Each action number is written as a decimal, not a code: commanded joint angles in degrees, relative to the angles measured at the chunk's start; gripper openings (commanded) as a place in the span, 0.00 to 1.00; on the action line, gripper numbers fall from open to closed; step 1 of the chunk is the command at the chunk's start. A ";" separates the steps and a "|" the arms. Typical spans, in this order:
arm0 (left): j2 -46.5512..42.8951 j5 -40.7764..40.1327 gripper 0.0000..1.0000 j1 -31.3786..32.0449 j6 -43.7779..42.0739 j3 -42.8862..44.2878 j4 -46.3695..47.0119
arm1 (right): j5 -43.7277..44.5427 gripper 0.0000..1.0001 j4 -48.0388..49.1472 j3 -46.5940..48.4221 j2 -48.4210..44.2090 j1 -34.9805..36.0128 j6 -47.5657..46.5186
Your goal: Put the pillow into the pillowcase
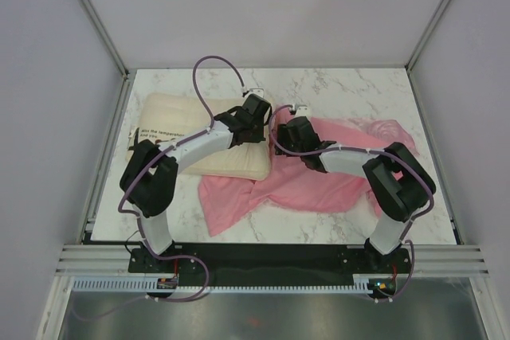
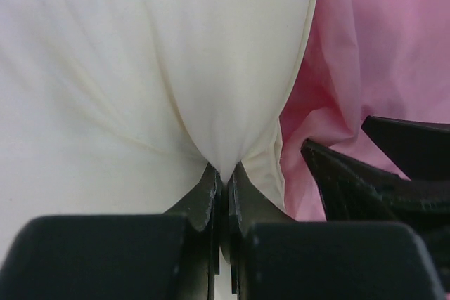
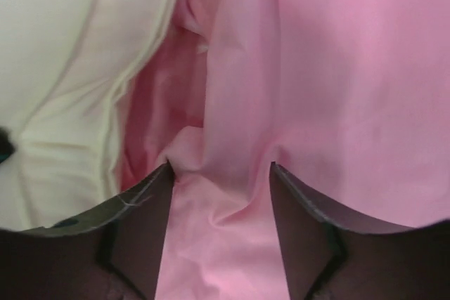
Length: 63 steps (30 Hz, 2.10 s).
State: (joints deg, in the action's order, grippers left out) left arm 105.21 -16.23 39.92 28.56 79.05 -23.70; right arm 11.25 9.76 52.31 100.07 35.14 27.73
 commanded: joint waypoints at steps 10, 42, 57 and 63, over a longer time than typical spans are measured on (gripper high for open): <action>-5.80 1.82 0.02 0.16 1.15 -0.82 2.00 | 1.94 0.00 4.64 -1.15 -3.71 0.28 -0.39; 5.71 -9.27 0.02 -0.81 -4.12 8.15 1.20 | -33.04 0.00 48.95 -25.24 -22.47 -11.58 20.35; -12.31 4.07 0.02 11.40 -0.70 -11.63 -3.97 | -24.79 0.00 39.20 -24.37 -24.04 -12.55 16.66; -9.33 10.00 0.26 11.49 -2.72 -10.58 -6.18 | -24.34 0.12 36.12 -23.66 -24.66 -12.55 13.76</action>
State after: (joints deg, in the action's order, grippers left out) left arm 94.63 -12.47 51.22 25.89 67.96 -27.57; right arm -14.85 46.04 26.81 77.28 22.92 44.56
